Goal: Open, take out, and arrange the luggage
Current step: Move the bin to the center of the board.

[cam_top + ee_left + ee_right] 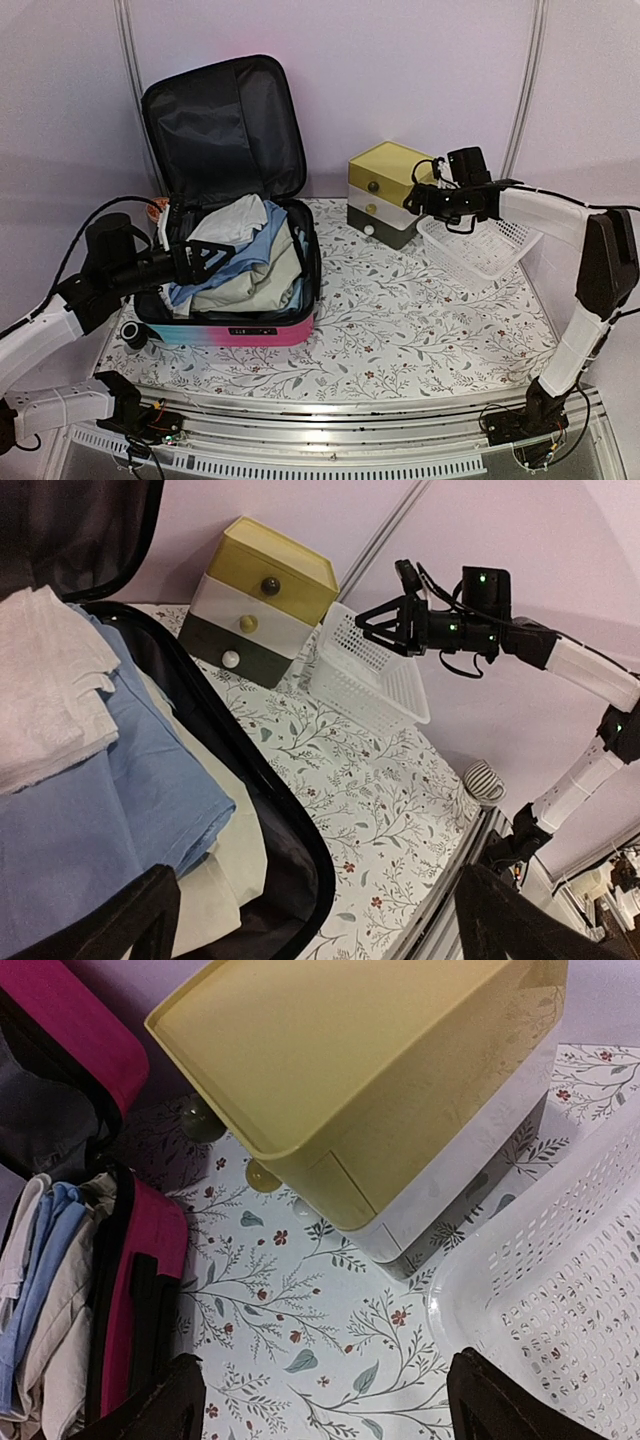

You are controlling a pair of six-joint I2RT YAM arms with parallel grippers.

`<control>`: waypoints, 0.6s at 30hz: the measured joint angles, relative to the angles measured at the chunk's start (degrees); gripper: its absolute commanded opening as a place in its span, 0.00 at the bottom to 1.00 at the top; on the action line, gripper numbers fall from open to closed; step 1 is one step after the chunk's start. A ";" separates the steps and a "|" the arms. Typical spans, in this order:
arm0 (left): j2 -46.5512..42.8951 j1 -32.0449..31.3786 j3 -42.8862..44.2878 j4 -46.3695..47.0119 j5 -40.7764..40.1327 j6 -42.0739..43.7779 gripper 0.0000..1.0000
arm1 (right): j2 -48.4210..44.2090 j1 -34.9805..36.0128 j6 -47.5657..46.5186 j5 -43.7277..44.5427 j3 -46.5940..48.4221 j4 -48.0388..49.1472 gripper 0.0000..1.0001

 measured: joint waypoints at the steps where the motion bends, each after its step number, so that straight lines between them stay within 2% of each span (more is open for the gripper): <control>1: 0.00 -0.02 0.00 -0.09 -0.15 0.15 0.98 | 0.85 0.00 -0.28 0.22 0.39 -0.39 0.87; 6: 0.02 -0.11 0.35 -1.55 -1.53 1.36 0.98 | 3.34 0.00 -1.51 6.43 0.63 -4.11 0.92; 12: 0.31 -0.11 1.66 -3.41 -3.82 2.75 0.98 | 6.14 0.00 -4.02 16.94 0.63 -8.37 0.93; 18: 0.92 -0.11 1.81 -3.74 -4.39 3.08 0.98 | 12.63 -0.04 -5.07 19.85 0.04 -12.41 0.93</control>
